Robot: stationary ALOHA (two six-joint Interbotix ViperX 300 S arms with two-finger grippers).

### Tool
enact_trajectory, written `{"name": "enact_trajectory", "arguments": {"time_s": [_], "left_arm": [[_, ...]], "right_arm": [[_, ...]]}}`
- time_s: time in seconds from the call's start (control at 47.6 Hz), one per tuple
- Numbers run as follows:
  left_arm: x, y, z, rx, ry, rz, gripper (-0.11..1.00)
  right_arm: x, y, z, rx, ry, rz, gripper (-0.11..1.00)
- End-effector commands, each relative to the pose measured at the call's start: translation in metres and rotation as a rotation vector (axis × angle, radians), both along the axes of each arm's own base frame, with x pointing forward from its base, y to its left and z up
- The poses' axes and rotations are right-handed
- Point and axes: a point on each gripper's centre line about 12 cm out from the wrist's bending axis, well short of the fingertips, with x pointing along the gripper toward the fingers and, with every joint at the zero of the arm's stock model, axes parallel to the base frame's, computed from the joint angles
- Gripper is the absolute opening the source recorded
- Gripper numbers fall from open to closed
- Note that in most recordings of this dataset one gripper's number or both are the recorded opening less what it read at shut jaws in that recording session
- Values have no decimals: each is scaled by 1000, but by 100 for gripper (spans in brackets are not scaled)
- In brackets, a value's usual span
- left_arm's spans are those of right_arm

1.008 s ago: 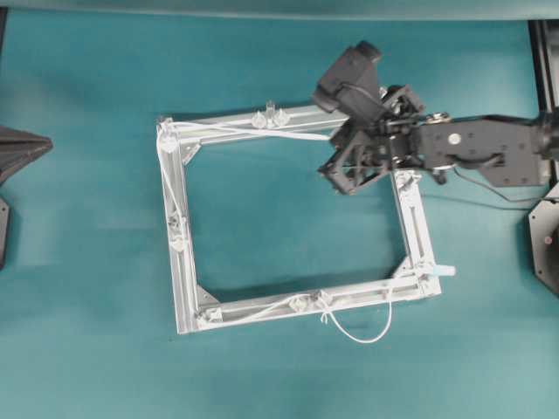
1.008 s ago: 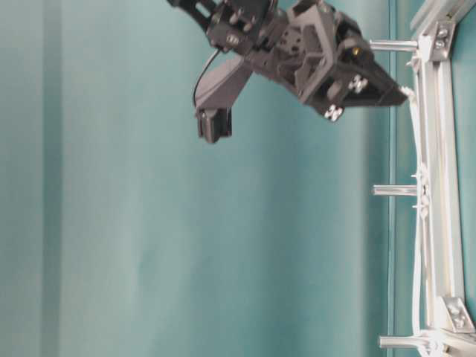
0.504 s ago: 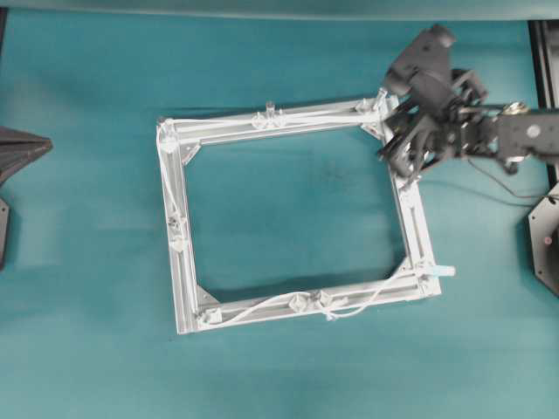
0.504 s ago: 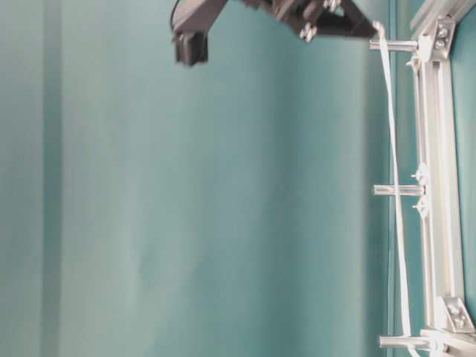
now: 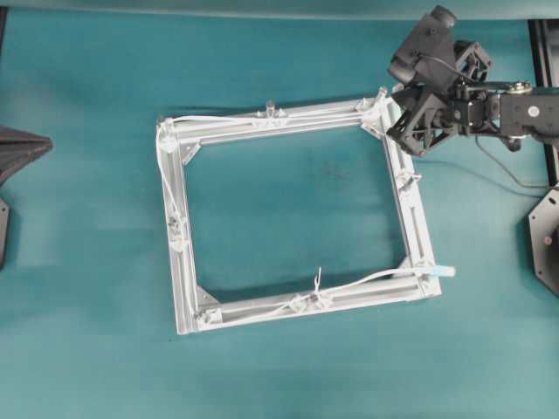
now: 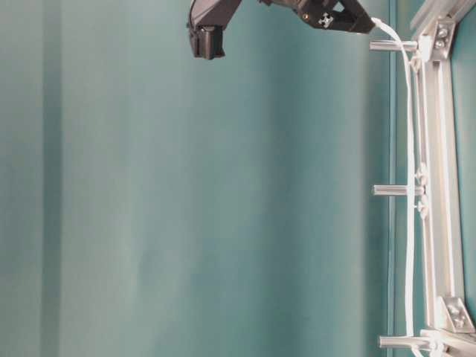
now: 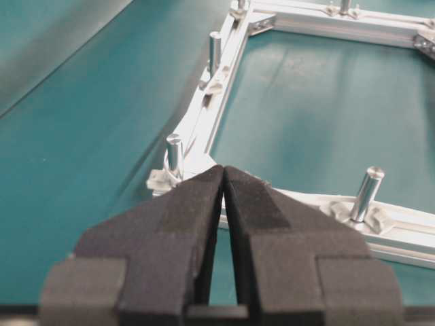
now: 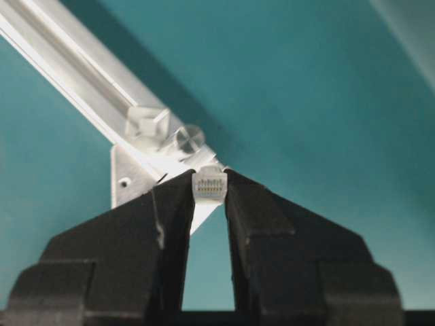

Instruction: Move the cable alternately left and right between 8 pins so it hooks onto each one.

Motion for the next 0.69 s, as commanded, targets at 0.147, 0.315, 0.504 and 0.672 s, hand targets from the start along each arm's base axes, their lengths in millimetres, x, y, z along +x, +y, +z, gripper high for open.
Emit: {"name": "enact_trajectory", "arguments": {"time_s": [0.147, 0.315, 0.504, 0.672], "left_arm": [[1, 1, 4, 2, -4, 6, 8], [1, 1, 4, 2, -6, 6, 8], [1, 1, 4, 2, -6, 6, 8], [1, 1, 4, 2, -6, 6, 8]], "right_arm": [[2, -5, 44, -87, -112, 17, 15], [10, -7, 66, -117, -177, 31, 15], [7, -20, 48, -101, -136, 6, 15], [-3, -34, 36, -85, -113, -38, 15]]}}
